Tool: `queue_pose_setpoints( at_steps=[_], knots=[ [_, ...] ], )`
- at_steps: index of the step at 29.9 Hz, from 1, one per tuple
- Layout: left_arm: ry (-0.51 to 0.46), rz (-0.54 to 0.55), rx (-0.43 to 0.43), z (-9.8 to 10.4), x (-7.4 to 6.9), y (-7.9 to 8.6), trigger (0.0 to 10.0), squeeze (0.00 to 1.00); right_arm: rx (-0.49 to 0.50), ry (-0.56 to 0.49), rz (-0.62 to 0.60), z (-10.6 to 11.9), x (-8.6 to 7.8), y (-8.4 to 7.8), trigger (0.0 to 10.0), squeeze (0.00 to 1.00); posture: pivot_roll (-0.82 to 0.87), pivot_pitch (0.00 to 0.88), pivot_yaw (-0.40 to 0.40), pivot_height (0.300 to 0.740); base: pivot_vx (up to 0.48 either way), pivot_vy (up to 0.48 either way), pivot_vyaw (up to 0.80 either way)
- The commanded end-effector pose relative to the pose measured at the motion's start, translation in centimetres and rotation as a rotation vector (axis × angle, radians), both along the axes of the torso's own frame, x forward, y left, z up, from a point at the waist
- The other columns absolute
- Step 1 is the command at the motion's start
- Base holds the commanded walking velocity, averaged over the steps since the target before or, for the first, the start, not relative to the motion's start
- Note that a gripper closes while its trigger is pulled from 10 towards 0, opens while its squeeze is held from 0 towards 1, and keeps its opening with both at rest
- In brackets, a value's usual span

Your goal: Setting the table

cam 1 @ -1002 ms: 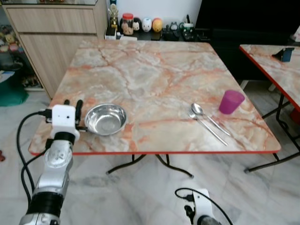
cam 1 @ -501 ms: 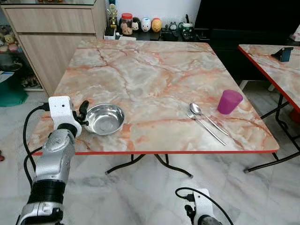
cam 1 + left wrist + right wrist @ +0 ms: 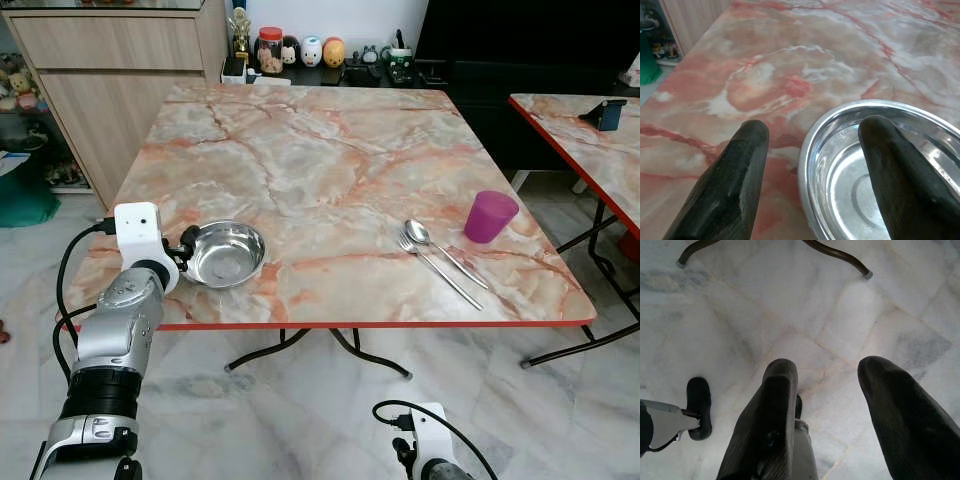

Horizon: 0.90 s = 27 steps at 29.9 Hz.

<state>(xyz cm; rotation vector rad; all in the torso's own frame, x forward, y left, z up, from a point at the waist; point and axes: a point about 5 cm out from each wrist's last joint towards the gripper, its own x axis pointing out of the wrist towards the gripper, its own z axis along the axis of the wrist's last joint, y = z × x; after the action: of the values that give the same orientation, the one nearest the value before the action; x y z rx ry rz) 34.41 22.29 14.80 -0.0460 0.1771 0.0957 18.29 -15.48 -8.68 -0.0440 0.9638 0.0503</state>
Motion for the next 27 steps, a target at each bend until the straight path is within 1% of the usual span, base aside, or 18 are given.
queue_pose_setpoints(
  at_steps=[1,5,8,10,16,22,27],
  knots=[
    [0.027,-0.002,-0.006,-0.5,-0.1,-0.1,10.0,0.0,-0.006,0.009,0.001,0.0,-0.1,-0.3,10.0,0.0,0.06,0.01,-0.077,0.74,0.0,0.0,0.0],
    [0.052,0.014,-0.016,-0.9,-0.1,-0.1,10.0,0.0,-0.001,0.008,0.003,0.0,0.0,-0.3,10.0,0.0,0.06,0.009,-0.077,0.74,0.0,0.0,0.0],
    [0.072,0.01,-0.042,-1.2,-0.1,-0.3,10.0,0.0,0.0,0.01,0.009,0.0,0.0,-0.3,10.0,0.0,0.06,0.01,-0.076,0.74,0.0,0.0,0.0],
    [0.087,0.001,-0.03,-1.4,-0.2,-0.5,10.0,0.0,0.0,0.011,0.011,0.0,0.0,-0.3,10.0,0.0,0.06,0.009,-0.078,0.74,0.0,0.0,0.0],
    [0.119,-0.001,-0.039,-2.3,-0.4,-0.8,10.0,0.0,0.003,0.012,0.015,0.0,0.0,-0.3,10.0,0.0,0.06,0.011,-0.078,0.74,0.0,0.0,0.0],
    [0.143,0.052,-0.046,-3.1,-0.6,-0.2,10.0,0.0,0.006,0.012,0.019,0.0,0.0,-0.3,10.0,0.0,0.06,0.011,-0.078,0.74,0.0,0.0,0.0],
    [0.155,0.044,-0.058,-3.4,-0.6,-0.3,10.0,0.0,0.008,0.012,0.02,0.0,0.0,-0.3,10.0,0.0,0.06,0.011,-0.08,0.74,0.0,0.0,0.0]
  ],
)
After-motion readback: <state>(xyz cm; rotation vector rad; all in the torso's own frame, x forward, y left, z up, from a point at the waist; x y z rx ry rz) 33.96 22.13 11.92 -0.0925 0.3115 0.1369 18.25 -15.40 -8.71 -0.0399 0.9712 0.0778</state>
